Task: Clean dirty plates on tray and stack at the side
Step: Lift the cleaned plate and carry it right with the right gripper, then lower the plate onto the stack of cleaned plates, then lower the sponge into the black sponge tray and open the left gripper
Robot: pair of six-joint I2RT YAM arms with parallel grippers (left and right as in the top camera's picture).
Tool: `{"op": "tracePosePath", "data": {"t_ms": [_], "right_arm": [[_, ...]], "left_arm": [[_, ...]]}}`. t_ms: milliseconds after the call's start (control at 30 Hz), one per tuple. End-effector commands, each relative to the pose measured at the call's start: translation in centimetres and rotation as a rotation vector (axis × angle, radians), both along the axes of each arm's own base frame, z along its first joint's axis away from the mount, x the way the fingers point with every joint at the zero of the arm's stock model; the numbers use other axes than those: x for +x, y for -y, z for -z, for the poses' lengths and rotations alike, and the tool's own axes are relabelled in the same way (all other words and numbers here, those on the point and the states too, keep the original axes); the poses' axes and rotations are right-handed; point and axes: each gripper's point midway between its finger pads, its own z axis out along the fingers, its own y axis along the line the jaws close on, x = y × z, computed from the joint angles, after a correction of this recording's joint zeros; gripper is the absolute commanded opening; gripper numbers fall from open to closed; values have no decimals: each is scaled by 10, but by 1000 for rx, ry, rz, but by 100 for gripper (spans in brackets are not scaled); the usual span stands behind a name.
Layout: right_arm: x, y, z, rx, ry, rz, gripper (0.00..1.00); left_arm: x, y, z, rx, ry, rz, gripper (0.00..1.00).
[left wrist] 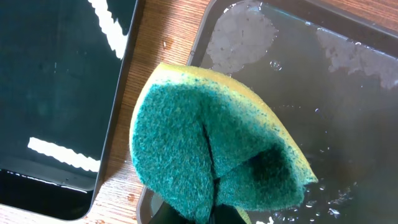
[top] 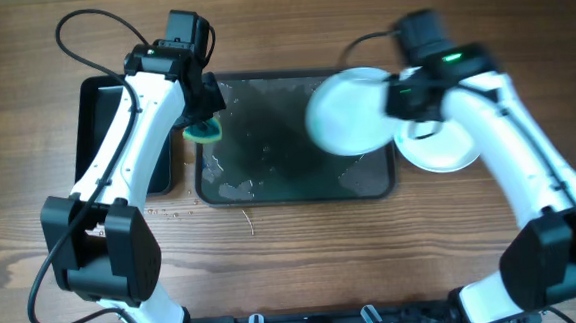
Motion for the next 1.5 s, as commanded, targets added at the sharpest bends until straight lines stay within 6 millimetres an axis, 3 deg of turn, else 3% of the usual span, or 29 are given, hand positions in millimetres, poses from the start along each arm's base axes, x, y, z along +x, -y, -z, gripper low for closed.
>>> {"op": "tracePosePath", "data": {"t_ms": [0,100,233,433,500,567,667,833,1133,1300,1467], "right_arm": [[-10,47,-5,73,-27,104,4],[-25,100,9,11,-70,242,4],[-47,150,31,-65,-111,372,4],[-53,165,66,-65,-91,420,6],[-50,164,71,-54,-74,417,15],[-44,155,73,-9,-56,370,37],[-34,138,71,80,-25,260,48],[-26,117,55,150,-16,168,54],[-2,89,1,142,33,57,62],[2,64,-1,142,37,-13,67],[4,48,-2,142,43,-57,67]], "left_arm": [[0,-1,1,0,-4,17,4],[0,0,1,0,-4,18,4],[0,0,1,0,-4,18,4],[0,0,1,0,-4,18,4],[0,0,1,1,-4,19,4],[0,0,1,6,-5,40,4],[2,-1,0,24,-3,106,4],[2,-21,-3,48,-13,151,4],[-10,-89,-13,93,-59,179,4],[0,-132,2,98,-52,94,4],[4,-166,30,88,-90,12,4]]}}
